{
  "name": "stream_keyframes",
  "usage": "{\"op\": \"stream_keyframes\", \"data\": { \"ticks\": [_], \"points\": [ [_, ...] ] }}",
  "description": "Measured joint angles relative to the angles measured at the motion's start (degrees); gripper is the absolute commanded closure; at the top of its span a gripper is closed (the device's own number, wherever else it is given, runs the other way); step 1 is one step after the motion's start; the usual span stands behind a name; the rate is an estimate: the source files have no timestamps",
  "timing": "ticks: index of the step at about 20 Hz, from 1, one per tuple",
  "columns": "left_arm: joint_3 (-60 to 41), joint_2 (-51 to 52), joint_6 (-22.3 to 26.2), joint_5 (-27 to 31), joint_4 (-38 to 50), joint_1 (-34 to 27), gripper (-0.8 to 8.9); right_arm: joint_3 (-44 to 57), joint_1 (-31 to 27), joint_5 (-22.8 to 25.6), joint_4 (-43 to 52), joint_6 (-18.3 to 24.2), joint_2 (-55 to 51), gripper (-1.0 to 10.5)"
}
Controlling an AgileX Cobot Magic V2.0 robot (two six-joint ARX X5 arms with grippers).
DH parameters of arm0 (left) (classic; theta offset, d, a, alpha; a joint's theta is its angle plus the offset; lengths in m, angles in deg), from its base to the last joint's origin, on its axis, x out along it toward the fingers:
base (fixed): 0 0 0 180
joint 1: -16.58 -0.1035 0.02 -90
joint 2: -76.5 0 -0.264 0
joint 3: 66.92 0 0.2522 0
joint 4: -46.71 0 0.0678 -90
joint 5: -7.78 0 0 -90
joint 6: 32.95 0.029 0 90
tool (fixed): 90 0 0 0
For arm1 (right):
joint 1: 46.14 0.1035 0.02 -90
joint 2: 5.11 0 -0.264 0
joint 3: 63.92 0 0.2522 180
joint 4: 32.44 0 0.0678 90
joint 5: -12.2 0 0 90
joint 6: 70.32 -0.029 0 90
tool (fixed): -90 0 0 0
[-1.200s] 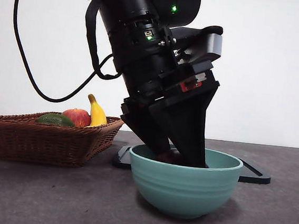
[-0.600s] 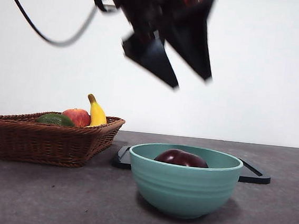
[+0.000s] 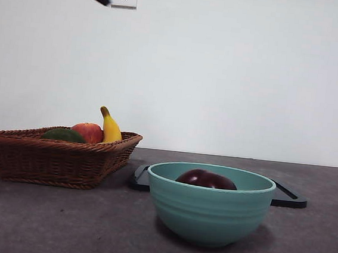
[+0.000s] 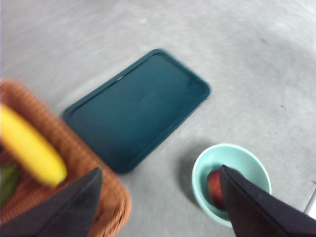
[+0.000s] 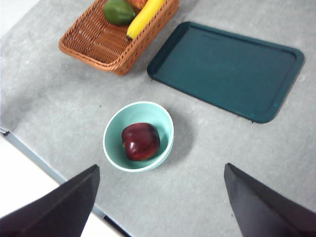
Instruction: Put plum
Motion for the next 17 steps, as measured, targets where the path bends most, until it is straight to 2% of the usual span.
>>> {"op": "stream_keyframes", "data": {
  "ticks": [4, 9, 12, 17],
  "points": [
    [-4.22, 3.52, -0.28, -6.58, -4.61, -4.68, 4.31, 0.00, 0.00, 0.07, 1.31, 0.00, 0.31, 5.4],
    [-13.51, 8.22, -0.39, -15.08, -8.90, -5.01, 4.31, 0.00, 0.00, 0.07, 1.42, 0.00, 3.15, 5.4],
    [-17.84, 9.01, -0.09, -22.10, -13.00, -4.96, 4.36, 0.00, 0.00, 0.07, 1.64, 0.00, 5.70, 5.4],
    [-17.97, 9.18, 0.74, -23.39, -13.62, -4.92, 4.39, 0.00, 0.00, 0.00, 1.64, 0.00, 9.40, 5.4]
  ]
}}
